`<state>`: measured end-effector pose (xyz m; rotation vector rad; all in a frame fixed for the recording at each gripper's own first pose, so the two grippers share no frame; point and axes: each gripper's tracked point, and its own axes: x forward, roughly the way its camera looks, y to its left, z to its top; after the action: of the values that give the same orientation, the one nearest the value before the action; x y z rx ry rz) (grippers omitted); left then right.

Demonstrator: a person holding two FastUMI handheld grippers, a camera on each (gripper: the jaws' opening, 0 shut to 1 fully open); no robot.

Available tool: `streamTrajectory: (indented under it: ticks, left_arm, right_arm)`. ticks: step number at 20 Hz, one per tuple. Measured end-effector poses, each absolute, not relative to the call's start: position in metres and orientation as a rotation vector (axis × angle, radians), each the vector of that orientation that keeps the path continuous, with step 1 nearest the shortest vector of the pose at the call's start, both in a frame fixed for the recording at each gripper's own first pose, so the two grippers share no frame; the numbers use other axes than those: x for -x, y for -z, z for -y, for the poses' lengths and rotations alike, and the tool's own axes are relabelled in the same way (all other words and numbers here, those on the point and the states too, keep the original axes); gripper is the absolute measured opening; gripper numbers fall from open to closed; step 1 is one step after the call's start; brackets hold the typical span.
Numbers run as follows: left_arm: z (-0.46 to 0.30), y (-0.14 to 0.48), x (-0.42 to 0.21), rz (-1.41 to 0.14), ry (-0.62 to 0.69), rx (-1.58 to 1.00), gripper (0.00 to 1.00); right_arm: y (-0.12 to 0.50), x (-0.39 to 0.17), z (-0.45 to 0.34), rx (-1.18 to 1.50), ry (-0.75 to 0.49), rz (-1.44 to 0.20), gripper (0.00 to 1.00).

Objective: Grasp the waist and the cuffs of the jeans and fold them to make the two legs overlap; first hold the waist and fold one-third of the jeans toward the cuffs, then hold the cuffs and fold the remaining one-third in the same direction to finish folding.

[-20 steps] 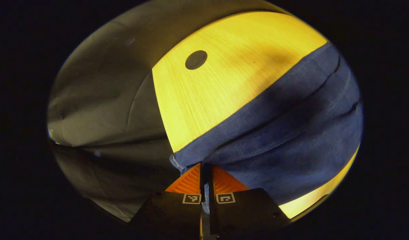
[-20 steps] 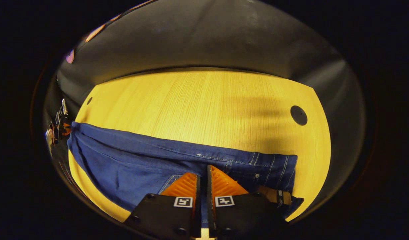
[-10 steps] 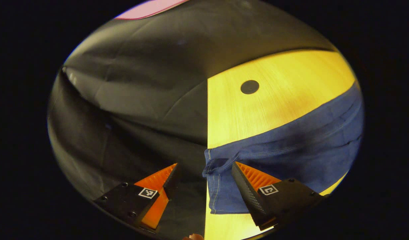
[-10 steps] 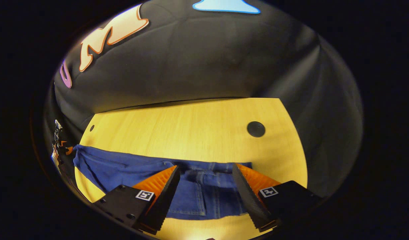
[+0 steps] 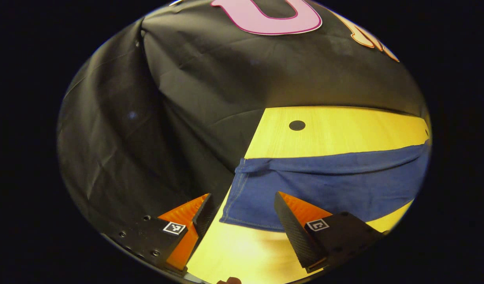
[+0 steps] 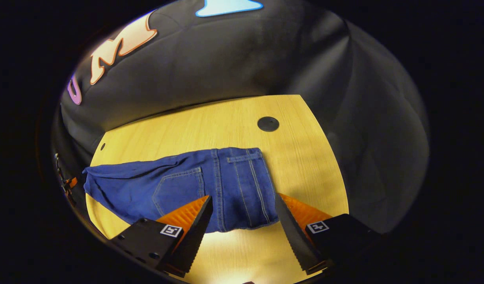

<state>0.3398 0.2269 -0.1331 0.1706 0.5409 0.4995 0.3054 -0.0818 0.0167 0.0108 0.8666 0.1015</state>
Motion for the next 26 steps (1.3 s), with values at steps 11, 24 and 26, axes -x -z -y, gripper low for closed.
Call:
streamTrajectory:
  ticks: [11,24,26]
  left_arm:
    - [-0.221,0.120,-0.351,-0.451,-0.487,-0.058,0.95]
    - [-0.221,0.120,-0.355,-0.426,-0.523,0.015,0.96]
    - [-0.221,0.122,-0.355,-0.434,-0.522,0.005,0.96]
  right_arm:
    - [0.044,-0.299,0.109,-0.112,-0.125,-0.974,0.99]
    - [0.057,-0.300,0.086,-0.124,-0.203,-0.978,0.29]
    - [0.053,-0.300,0.086,-0.190,-0.192,-0.968,0.22]
